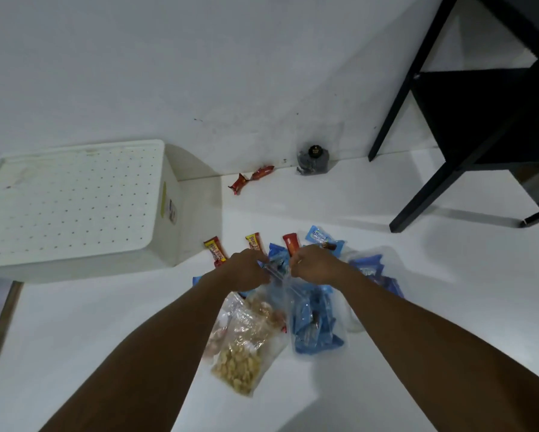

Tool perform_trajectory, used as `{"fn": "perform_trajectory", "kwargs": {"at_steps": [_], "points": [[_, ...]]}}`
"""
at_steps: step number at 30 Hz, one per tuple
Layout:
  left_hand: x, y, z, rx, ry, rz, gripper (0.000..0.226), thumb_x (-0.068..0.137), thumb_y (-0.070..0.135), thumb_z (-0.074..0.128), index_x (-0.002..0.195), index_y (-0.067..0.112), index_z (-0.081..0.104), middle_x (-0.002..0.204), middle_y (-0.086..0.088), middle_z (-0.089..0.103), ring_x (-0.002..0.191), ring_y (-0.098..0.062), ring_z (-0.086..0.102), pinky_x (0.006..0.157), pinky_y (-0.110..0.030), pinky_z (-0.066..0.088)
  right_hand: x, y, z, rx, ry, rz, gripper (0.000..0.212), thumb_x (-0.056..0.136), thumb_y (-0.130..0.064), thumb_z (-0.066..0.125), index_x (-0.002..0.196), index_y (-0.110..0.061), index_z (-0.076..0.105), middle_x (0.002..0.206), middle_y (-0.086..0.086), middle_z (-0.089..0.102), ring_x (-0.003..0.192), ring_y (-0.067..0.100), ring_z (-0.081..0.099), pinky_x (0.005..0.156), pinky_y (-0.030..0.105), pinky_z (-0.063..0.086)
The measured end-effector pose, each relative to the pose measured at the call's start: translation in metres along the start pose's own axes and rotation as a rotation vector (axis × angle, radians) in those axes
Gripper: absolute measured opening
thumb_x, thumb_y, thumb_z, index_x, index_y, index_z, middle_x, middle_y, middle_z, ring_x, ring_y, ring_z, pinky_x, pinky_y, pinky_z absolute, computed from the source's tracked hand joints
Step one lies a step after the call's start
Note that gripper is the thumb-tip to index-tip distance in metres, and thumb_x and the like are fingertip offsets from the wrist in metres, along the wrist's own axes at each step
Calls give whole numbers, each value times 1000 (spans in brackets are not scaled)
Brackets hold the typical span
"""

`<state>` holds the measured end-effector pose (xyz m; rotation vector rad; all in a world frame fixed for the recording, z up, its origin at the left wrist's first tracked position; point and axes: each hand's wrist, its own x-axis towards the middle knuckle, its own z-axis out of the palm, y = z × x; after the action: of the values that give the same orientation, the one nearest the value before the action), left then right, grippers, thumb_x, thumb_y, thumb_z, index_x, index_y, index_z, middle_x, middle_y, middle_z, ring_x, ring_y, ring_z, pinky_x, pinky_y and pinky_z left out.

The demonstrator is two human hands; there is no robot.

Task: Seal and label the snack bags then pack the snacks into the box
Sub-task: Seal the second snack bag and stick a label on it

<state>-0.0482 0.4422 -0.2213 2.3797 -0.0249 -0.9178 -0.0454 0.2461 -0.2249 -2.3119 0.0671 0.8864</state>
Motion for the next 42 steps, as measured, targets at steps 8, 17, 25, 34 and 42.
{"fn": "perform_trajectory", "kwargs": {"at_steps": [8,17,25,34,42], "points": [[-23,-17,20,92,1,101,53,91,21,68,141,14,51,129,-11,64,111,-25,64,95,-35,52,-21,14,58,-198,87,46,23,86,-19,63,107,-8,63,100,8,68,92,23,65,75,28,50],[-42,-23,0,-17,118,145,44,85,20,75,126,13,61,120,-9,67,106,-25,65,88,-34,52,-42,-19,42,13,113,-90,29,78,5,63,69,-23,60,74,-6,61,75,16,63,66,27,52],[-70,-21,-58,-123,180,222,11,85,21,76,83,10,74,80,0,72,81,-19,65,79,-34,55,-70,-72,-3,-49,34,-95,15,77,3,69,91,0,74,76,7,67,66,19,63,72,39,60],[-118,11,-130,-247,216,356,25,91,28,71,87,4,70,87,-11,73,79,-17,66,57,-16,46,-105,-147,-72,-194,69,-230,10,86,-7,67,94,-5,72,95,10,76,73,14,69,60,24,57],[-159,35,-187,-354,341,517,17,82,20,81,80,12,67,80,-2,71,72,-12,66,52,-9,44,-133,-200,-114,-205,198,-376,12,83,-7,68,77,-17,72,70,-5,73,60,7,65,55,21,54]]}}
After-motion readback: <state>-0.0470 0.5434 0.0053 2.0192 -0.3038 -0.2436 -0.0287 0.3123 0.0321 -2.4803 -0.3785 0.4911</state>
